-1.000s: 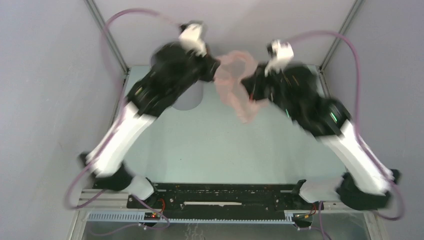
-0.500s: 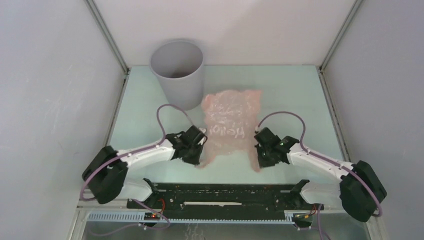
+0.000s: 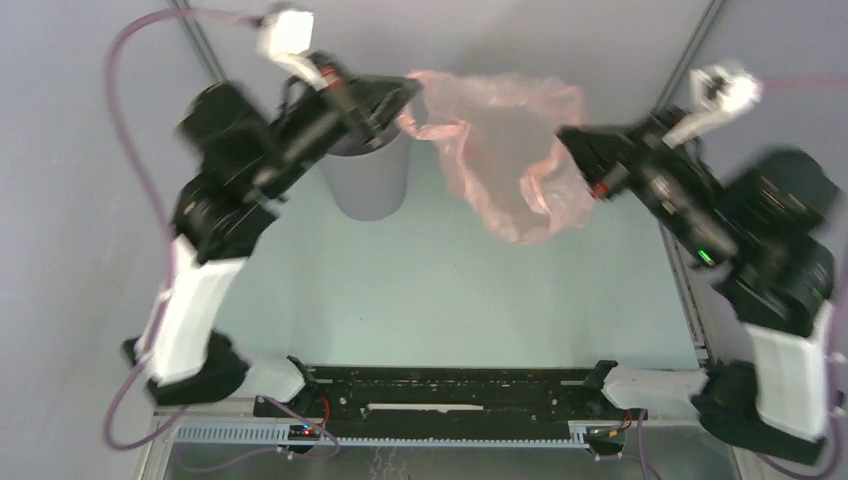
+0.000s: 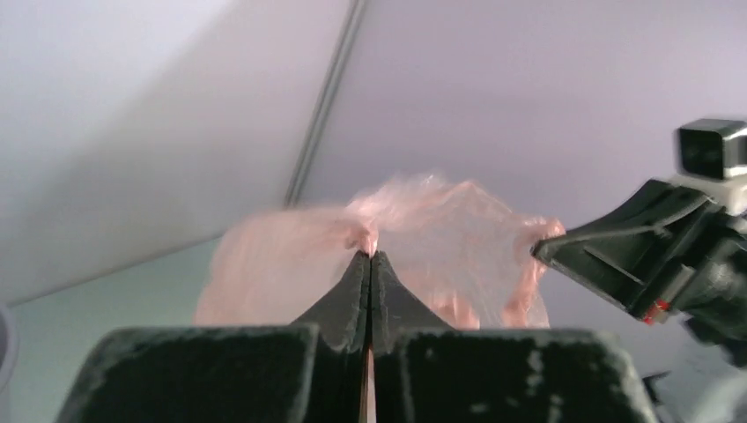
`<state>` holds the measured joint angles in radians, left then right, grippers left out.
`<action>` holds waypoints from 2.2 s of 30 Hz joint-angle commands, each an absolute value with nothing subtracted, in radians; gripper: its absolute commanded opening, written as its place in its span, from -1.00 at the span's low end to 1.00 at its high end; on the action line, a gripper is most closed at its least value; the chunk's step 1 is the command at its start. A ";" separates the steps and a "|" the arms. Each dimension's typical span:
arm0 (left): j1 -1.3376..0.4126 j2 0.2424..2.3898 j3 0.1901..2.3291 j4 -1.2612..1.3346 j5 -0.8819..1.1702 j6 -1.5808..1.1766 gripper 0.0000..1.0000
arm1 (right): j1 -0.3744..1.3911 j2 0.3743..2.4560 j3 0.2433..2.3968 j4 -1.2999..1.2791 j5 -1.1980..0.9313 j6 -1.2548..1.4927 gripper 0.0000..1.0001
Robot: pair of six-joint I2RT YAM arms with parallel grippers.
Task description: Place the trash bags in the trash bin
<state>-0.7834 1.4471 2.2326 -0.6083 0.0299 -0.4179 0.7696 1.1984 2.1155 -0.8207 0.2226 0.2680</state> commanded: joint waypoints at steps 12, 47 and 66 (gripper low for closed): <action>-0.813 1.165 0.765 -0.508 0.012 -0.566 -1.00 | 0.911 1.048 0.764 -0.605 -0.023 0.491 -1.00; -0.752 0.897 1.009 -0.564 0.004 -0.468 -1.00 | 0.757 1.131 1.166 -0.638 -0.125 0.481 -1.00; -0.809 1.109 1.273 -0.425 0.311 -0.567 -1.00 | 0.712 1.113 1.204 -0.450 -0.352 0.714 -1.00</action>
<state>-0.8013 1.1038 1.2087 -0.4763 0.2737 -0.5446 0.7193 1.1393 1.1965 -0.5266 -0.3073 0.6456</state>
